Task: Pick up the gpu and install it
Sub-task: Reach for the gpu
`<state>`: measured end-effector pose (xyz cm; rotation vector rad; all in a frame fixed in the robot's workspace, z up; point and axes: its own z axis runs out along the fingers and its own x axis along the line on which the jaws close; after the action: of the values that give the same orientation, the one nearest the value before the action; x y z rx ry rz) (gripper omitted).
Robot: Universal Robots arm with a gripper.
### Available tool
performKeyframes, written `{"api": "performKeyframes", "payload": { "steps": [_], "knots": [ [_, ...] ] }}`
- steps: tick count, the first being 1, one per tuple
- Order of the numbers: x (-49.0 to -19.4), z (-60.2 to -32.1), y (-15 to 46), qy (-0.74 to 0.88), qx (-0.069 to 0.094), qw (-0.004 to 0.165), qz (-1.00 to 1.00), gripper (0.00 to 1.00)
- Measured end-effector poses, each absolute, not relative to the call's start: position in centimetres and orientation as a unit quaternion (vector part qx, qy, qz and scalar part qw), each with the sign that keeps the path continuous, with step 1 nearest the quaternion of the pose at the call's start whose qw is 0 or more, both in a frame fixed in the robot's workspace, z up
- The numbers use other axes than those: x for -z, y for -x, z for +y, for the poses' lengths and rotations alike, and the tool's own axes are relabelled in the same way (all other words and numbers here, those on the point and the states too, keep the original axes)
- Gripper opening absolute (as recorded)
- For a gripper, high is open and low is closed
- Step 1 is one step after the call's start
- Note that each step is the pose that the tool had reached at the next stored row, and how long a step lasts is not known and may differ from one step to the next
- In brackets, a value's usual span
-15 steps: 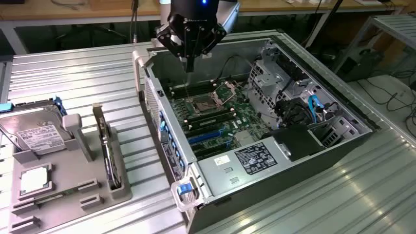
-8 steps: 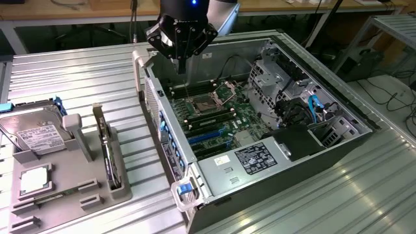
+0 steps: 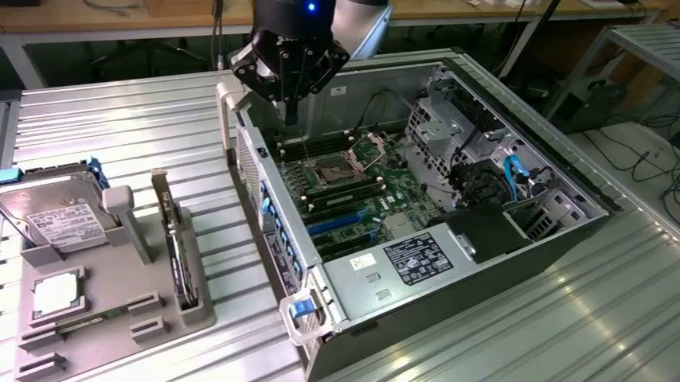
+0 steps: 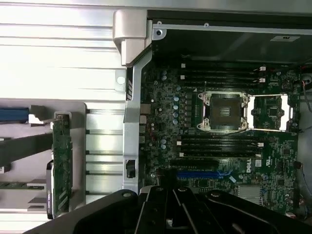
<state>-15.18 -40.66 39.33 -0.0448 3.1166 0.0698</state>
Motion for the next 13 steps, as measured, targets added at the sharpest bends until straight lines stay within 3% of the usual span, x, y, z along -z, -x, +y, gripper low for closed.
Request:
{"api": "performKeyframes", "payload": {
  "steps": [13],
  "knots": [
    [-39.3,-42.9,19.8,0.027,-0.023,0.012,0.999,0.11]
  ]
}}
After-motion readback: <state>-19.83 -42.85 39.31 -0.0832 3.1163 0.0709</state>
